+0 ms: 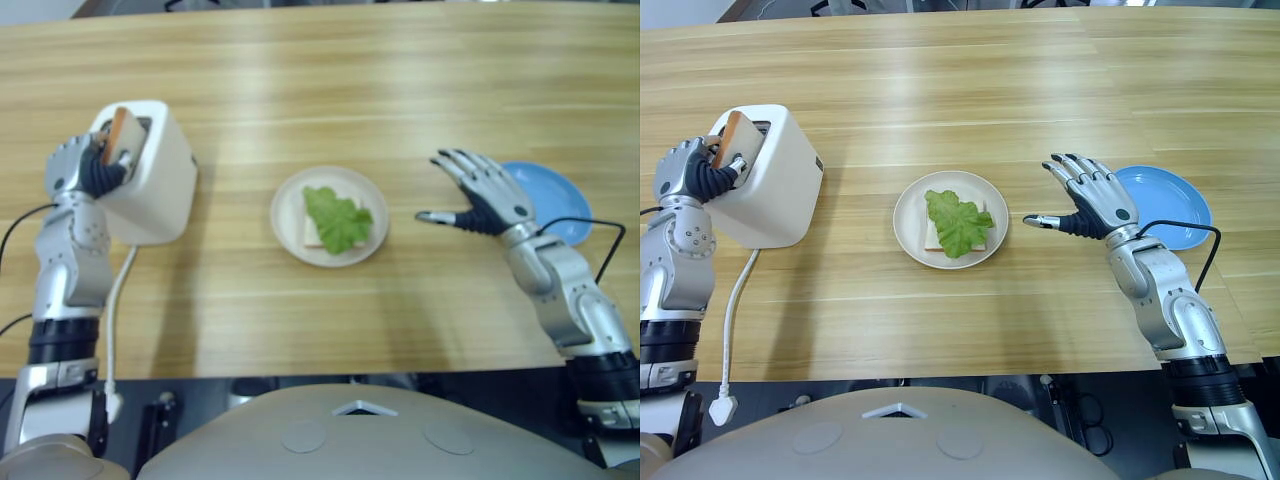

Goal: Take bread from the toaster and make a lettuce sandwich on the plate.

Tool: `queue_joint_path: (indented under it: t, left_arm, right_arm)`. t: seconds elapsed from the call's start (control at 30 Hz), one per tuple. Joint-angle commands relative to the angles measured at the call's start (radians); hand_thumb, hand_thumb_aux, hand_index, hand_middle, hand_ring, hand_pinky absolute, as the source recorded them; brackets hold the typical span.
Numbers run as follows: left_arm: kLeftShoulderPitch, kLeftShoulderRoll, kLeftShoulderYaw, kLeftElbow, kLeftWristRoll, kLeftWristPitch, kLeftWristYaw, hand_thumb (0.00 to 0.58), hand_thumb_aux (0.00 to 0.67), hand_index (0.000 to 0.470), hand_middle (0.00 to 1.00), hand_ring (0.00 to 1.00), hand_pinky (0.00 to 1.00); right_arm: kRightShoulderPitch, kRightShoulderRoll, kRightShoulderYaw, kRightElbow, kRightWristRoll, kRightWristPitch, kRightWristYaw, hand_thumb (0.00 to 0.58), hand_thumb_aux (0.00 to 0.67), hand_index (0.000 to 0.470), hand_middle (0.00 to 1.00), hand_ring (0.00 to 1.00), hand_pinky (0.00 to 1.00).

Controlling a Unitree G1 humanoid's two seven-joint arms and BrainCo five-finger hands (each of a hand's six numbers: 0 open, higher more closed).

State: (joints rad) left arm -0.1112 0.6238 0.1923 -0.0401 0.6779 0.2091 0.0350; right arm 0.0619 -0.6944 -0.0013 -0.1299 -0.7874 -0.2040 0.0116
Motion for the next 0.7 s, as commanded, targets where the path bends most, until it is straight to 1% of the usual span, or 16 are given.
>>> queue_joint_path:
  t: [0.03,0.1,0.17,0.27,0.33,0.4,0.5,0.6,0.7]
  left_arm:
    - [0.002,-0.006,0.093,-0.167,-0.087,-0.138,0.095,0.58,0.67,0.46,1.0,1.0,1.0]
    - [0.005,-0.026,0.147,-0.263,-0.15,-0.213,0.128,0.58,0.67,0.46,1.0,1.0,1.0]
    - [0.007,-0.041,0.186,-0.327,-0.199,-0.258,0.141,0.58,0.67,0.46,1.0,1.0,1.0]
    - [0.006,-0.057,0.21,-0.391,-0.261,-0.222,0.086,0.58,0.67,0.46,1.0,1.0,1.0]
    - [0.002,-0.075,0.193,-0.419,-0.293,-0.209,0.054,0.58,0.67,0.46,1.0,1.0,1.0]
    - [-0.009,-0.101,0.15,-0.437,-0.331,-0.201,0.02,0.58,0.67,0.46,1.0,1.0,1.0]
    - [-0.032,-0.145,0.048,-0.4,-0.371,-0.183,-0.047,0.58,0.67,0.46,1.0,1.0,1.0]
    - [-0.052,-0.197,-0.079,-0.304,-0.423,-0.185,-0.137,0.58,0.67,0.46,1.0,1.0,1.0]
    - [-0.089,-0.232,-0.209,-0.134,-0.463,-0.221,-0.252,0.58,0.67,0.46,1.0,1.0,1.0]
  right_arm:
    - [0.005,-0.01,-0.004,0.011,0.002,-0.001,-0.002,0.0,0.0,0.0,0.0,0.0,0.0]
    - [0.005,-0.009,-0.004,0.015,0.006,-0.002,-0.003,0.0,0.0,0.0,0.0,0.0,0.0]
    - [0.005,-0.007,-0.003,0.017,0.009,-0.003,-0.004,0.0,0.0,0.0,0.0,0.0,0.0]
    - [0.006,-0.003,-0.001,0.021,0.013,-0.002,-0.006,0.0,0.0,0.0,0.0,0.0,0.0]
    - [0.005,0.001,-0.009,0.026,0.019,0.005,-0.01,0.0,0.0,0.0,0.0,0.0,0.0]
    - [0.001,0.002,-0.029,0.036,0.027,0.018,-0.024,0.0,0.0,0.0,0.0,0.0,0.0]
    - [-0.007,-0.002,-0.071,0.038,0.046,0.042,-0.043,0.0,0.0,0.0,0.0,0.0,0.0]
    - [-0.009,-0.001,-0.105,0.035,0.067,0.054,-0.058,0.0,0.0,0.0,0.0,0.0,0.0]
    - [-0.019,0.001,-0.121,0.042,0.085,0.06,-0.06,0.0,0.0,0.0,0.0,0.0,0.0]
